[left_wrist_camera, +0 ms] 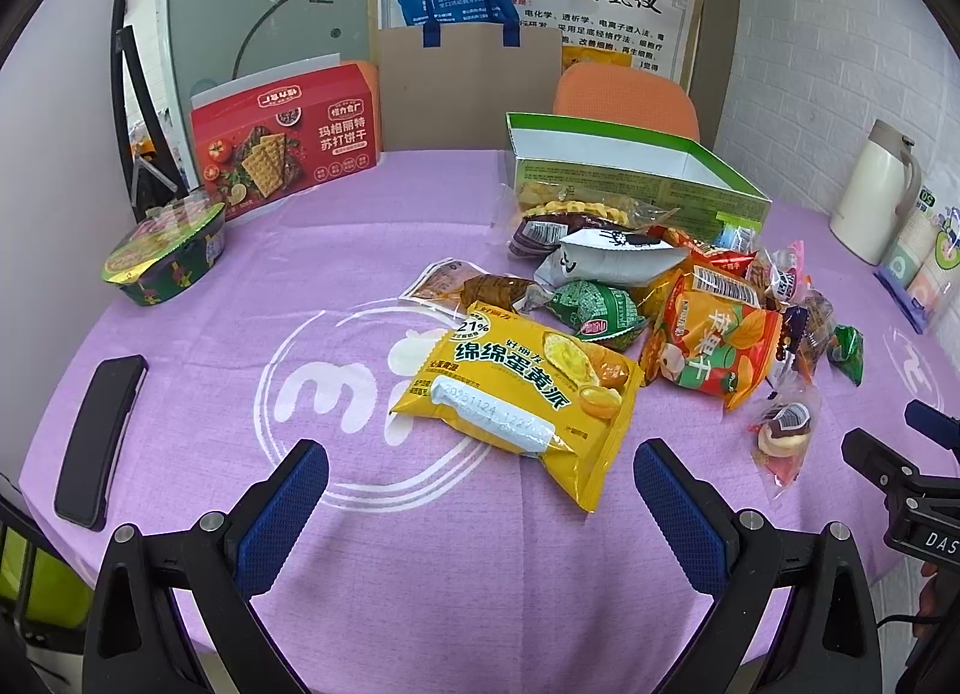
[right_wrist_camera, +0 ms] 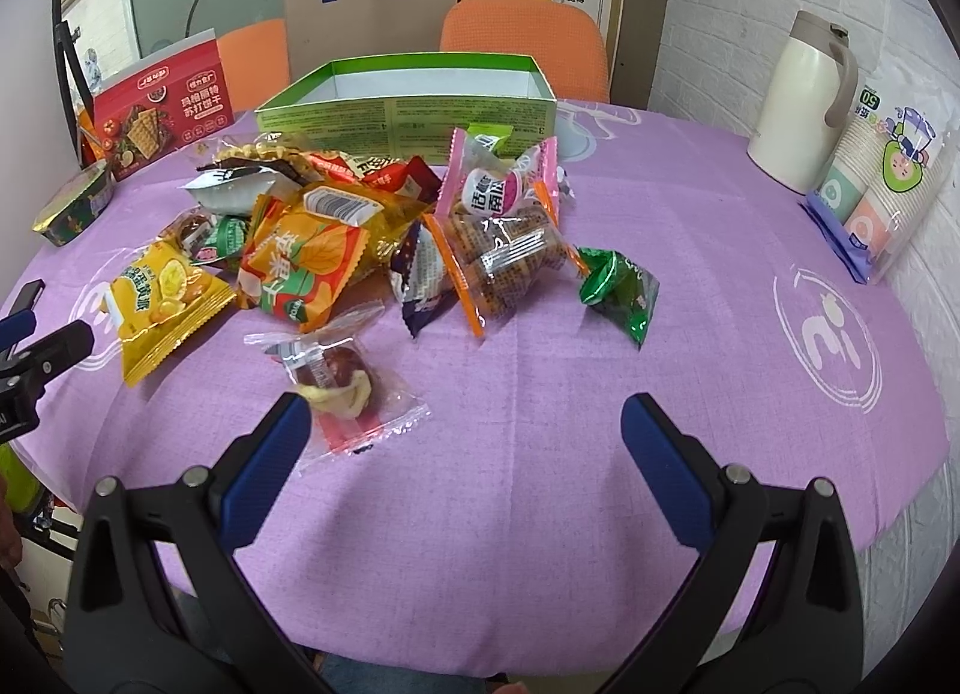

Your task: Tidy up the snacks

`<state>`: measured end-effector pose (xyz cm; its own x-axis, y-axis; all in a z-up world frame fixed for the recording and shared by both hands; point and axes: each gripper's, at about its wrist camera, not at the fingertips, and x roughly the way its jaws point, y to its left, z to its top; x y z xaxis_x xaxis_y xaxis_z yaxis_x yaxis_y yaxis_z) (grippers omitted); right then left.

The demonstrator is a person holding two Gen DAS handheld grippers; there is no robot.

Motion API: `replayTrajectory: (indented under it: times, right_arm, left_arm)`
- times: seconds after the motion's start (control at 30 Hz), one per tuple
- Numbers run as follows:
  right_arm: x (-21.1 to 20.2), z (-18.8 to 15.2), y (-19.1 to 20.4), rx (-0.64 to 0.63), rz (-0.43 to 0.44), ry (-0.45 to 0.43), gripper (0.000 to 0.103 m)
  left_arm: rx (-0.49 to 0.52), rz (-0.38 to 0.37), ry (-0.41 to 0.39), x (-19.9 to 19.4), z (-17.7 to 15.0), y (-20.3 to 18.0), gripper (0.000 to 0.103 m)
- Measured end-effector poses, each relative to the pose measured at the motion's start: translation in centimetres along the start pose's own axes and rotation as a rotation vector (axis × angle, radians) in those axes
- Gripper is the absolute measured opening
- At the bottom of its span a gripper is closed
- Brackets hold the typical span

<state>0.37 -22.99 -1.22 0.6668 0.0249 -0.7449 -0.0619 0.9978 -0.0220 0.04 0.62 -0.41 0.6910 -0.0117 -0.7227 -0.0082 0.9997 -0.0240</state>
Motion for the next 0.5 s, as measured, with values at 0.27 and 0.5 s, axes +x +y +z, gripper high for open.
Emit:
replayTrajectory:
  times: [0.27,0.5]
  right_arm:
    - [0.27,0.41,0.64,-0.024,0.018,-0.004,0.103]
    - [0.31,0.58,0.61,-0.032,0.019,-0.019,0.103]
  left_arm:
    - [0.003,0.002,0.004,0.24,0.05,0.06,0.103]
    - [0.0,0.003,0.008,0.38,0.09,0.33,0.103]
